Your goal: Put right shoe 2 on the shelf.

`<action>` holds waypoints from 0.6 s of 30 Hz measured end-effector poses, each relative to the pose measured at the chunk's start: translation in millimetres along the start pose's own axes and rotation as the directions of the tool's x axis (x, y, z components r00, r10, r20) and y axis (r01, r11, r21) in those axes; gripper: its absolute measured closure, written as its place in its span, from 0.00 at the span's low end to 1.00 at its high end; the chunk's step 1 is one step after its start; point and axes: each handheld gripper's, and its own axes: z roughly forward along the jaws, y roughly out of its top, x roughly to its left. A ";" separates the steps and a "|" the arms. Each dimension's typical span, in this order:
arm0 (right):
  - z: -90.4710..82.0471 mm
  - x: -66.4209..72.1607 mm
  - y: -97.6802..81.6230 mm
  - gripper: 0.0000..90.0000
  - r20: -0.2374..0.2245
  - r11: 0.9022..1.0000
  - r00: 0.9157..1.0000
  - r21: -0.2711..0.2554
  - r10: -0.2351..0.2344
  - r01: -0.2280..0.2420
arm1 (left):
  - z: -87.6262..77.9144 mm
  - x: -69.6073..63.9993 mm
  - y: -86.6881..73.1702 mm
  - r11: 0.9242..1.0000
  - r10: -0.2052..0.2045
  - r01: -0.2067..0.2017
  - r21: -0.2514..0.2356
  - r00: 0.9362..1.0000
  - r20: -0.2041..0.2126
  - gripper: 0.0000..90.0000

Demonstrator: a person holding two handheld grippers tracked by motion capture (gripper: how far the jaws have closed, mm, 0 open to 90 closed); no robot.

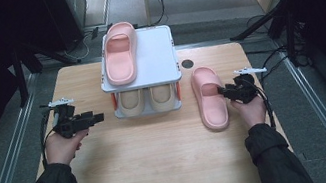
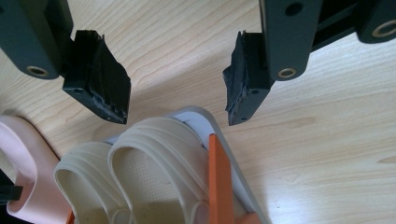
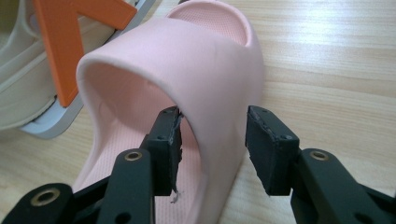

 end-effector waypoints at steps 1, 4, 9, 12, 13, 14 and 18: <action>2.4 0.8 1.0 0.62 0.003 1.000 1.000 0.002 0.004 -0.005 | -1.5 0.4 -1.3 1.000 0.001 -0.001 0.001 1.000 -0.003 0.45; 9.7 3.2 3.7 0.62 0.019 1.000 1.000 0.003 0.003 -0.004 | -5.3 0.8 -4.8 1.000 -0.005 0.005 -0.001 1.000 -0.008 0.44; 19.8 5.9 9.2 0.61 0.050 1.000 0.998 0.000 0.022 -0.022 | -12.3 1.9 -11.5 1.000 -0.010 0.010 -0.005 1.000 -0.024 0.44; 22.7 4.9 11.0 0.65 0.059 0.999 0.997 -0.002 0.044 -0.044 | -17.0 4.5 -15.1 1.000 -0.019 0.019 -0.010 0.999 -0.034 0.44; 23.3 4.1 11.7 0.67 0.061 0.998 0.997 0.004 0.055 -0.055 | -17.8 5.1 -15.9 1.000 -0.024 0.024 -0.013 0.999 -0.034 0.44; 23.5 3.3 12.0 0.68 0.064 0.998 0.996 0.006 0.060 -0.060 | -19.2 5.6 -16.9 0.999 -0.029 0.028 -0.017 0.999 -0.039 0.44; 22.5 1.1 14.2 0.74 0.067 0.995 0.993 0.008 0.095 -0.095 | -23.5 8.2 -19.4 0.999 -0.039 0.038 -0.025 0.998 -0.043 0.44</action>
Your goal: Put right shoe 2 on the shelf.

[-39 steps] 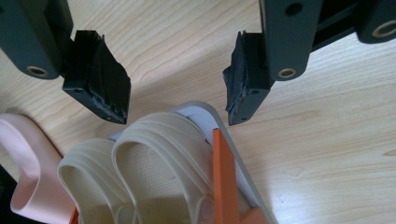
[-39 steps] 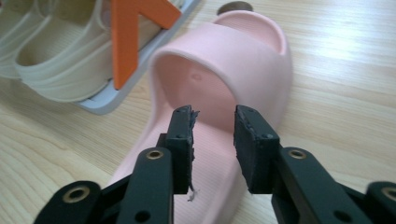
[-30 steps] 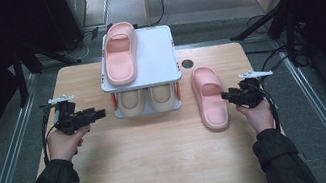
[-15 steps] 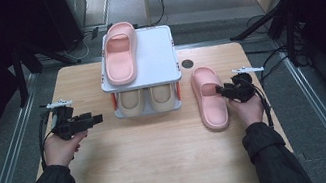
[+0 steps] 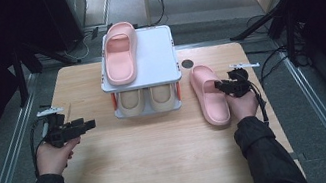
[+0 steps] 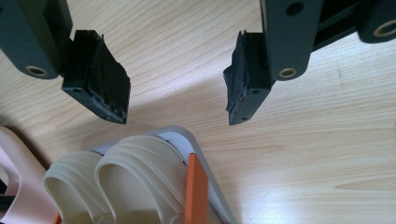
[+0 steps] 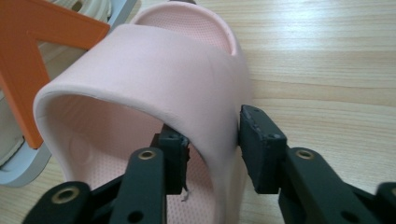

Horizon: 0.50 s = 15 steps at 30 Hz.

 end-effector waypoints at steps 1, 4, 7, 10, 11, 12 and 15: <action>-0.3 -0.7 0.9 0.76 0.004 1.000 1.000 -0.003 0.005 -0.005 | -0.5 0.4 -0.5 1.000 0.000 0.000 0.000 1.000 -0.002 0.44; -1.1 -3.5 2.1 0.82 0.001 0.999 0.999 -0.008 0.037 -0.037 | -1.3 0.8 -1.2 1.000 -0.004 0.004 -0.001 1.000 -0.004 0.44; -1.7 -7.1 2.9 0.85 -0.018 0.999 0.998 -0.003 0.054 -0.054 | -1.1 1.0 -1.2 1.000 -0.005 0.005 0.002 1.000 -0.005 0.44; -3.6 -8.6 4.0 0.88 -0.018 0.998 0.998 0.016 0.064 -0.064 | -0.1 0.4 -1.5 1.000 -0.002 0.002 0.005 1.000 -0.002 0.44; -4.0 -9.3 4.2 0.89 -0.017 0.998 0.998 0.021 0.065 -0.065 | 0.1 0.1 -1.4 1.000 0.001 -0.001 0.007 1.000 -0.002 0.44; -4.6 -9.9 4.6 0.91 -0.018 0.997 0.997 0.025 0.070 -0.069 | 0.4 -0.1 -1.4 1.000 0.000 0.001 0.010 1.000 -0.001 0.44; -7.9 -11.2 6.1 0.91 -0.028 0.995 0.995 0.024 0.094 -0.094 | 1.0 -0.5 -1.3 1.000 0.000 -0.001 0.012 1.000 0.003 0.44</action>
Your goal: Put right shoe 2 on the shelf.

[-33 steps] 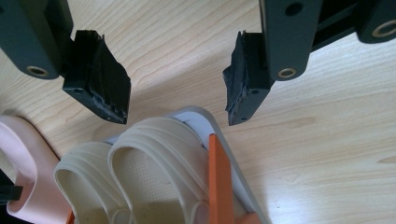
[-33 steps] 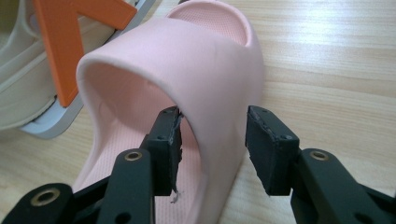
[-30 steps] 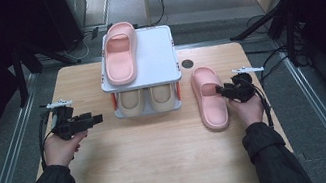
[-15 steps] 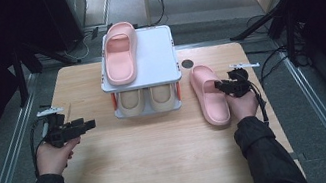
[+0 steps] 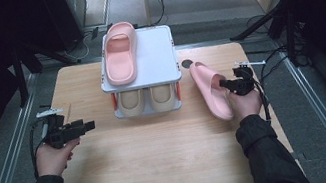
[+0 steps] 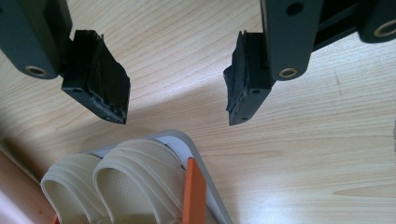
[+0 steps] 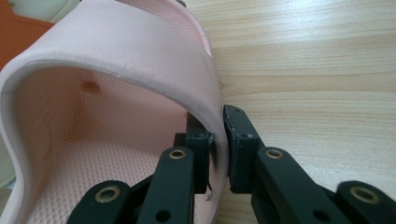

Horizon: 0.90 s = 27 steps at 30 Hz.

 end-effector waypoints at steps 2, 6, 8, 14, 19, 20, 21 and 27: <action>-2.4 1.5 0.9 0.91 0.002 1.000 1.000 0.004 -0.013 0.013 | 0.1 -0.2 0.2 1.000 0.001 -0.001 -0.002 1.000 0.002 0.44; -8.0 2.6 4.1 0.91 0.010 1.000 1.000 0.013 -0.028 0.028 | -0.3 0.9 0.2 1.000 0.004 -0.004 -0.006 1.000 -0.004 0.44; -10.9 2.7 6.9 0.91 0.005 1.000 1.000 0.009 -0.011 0.011 | -0.1 1.3 0.5 1.000 0.005 -0.005 -0.005 1.000 -0.002 0.44; -18.9 11.7 20.3 0.91 0.018 1.000 0.999 0.000 -0.031 0.031 | 1.8 1.3 1.2 1.000 0.006 -0.006 0.000 1.000 0.005 0.44; -26.7 22.3 35.6 0.91 0.030 0.999 0.999 0.010 -0.041 0.040 | 2.8 -1.2 1.6 1.000 0.009 -0.009 0.002 1.000 0.011 0.44; -29.0 24.0 39.5 0.91 0.034 0.999 0.998 0.008 -0.048 0.048 | 2.8 -1.4 1.8 1.000 0.009 -0.009 0.006 1.000 0.015 0.44; -31.5 25.8 43.3 0.91 0.035 0.999 0.998 0.006 -0.053 0.053 | 3.2 -1.8 1.8 1.000 0.008 -0.008 0.004 1.000 0.016 0.44; -45.6 34.0 63.3 0.91 0.036 0.998 0.997 -0.018 -0.065 0.065 | 5.1 -6.1 2.1 1.000 0.018 -0.018 0.008 1.000 0.017 0.44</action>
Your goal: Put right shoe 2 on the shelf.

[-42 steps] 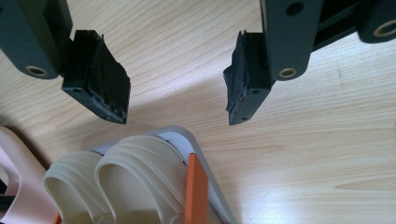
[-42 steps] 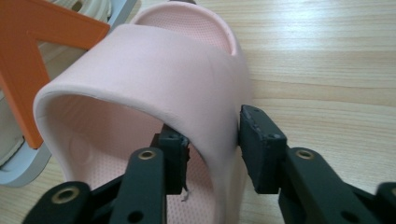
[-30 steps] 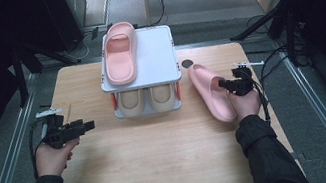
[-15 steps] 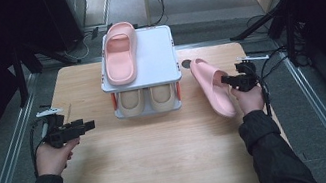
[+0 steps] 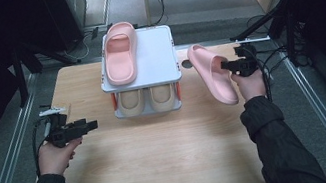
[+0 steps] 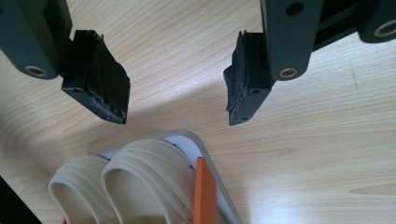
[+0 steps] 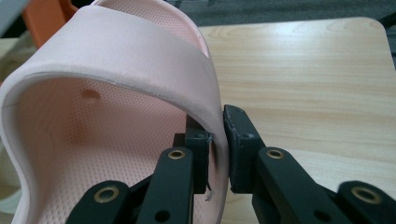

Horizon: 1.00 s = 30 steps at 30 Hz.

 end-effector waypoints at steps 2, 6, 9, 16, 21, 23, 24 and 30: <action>-3.4 2.5 6.5 0.91 -0.003 1.000 1.000 -0.007 0.001 -0.001 | 1.1 -2.6 -0.4 1.000 0.008 -0.008 0.005 1.000 0.005 0.44; -9.3 11.4 21.8 0.91 -0.001 1.000 1.000 -0.007 -0.013 0.013 | 2.3 -6.1 -1.9 1.000 0.018 -0.018 0.014 1.000 0.011 0.44; -13.0 19.0 34.6 0.90 -0.001 1.000 1.000 -0.010 -0.023 0.023 | 2.2 -8.3 -2.6 1.000 0.020 -0.020 0.015 1.000 0.013 0.44; -18.4 37.0 64.4 0.90 -0.007 0.999 1.000 -0.024 -0.021 0.021 | 7.7 -11.0 -3.3 0.999 0.028 -0.029 0.031 0.999 0.030 0.44; -19.0 53.6 77.8 0.90 -0.026 0.999 1.000 -0.050 0.005 -0.006 | 8.4 -11.8 -3.4 0.999 0.031 -0.033 0.030 0.999 0.036 0.44; -17.2 61.8 83.0 0.89 -0.025 0.998 1.000 -0.056 0.005 -0.006 | 7.8 -11.2 -3.1 0.999 0.025 -0.026 0.028 0.999 0.039 0.44; -16.3 66.6 85.7 0.89 -0.023 0.998 1.000 -0.056 0.007 -0.008 | 7.5 -11.1 -3.0 0.999 0.026 -0.027 0.028 0.999 0.041 0.44; -6.9 94.5 103.6 0.89 -0.002 0.999 1.000 -0.040 0.024 -0.024 | 7.8 -12.0 -2.4 0.999 0.024 -0.025 0.021 0.998 0.054 0.44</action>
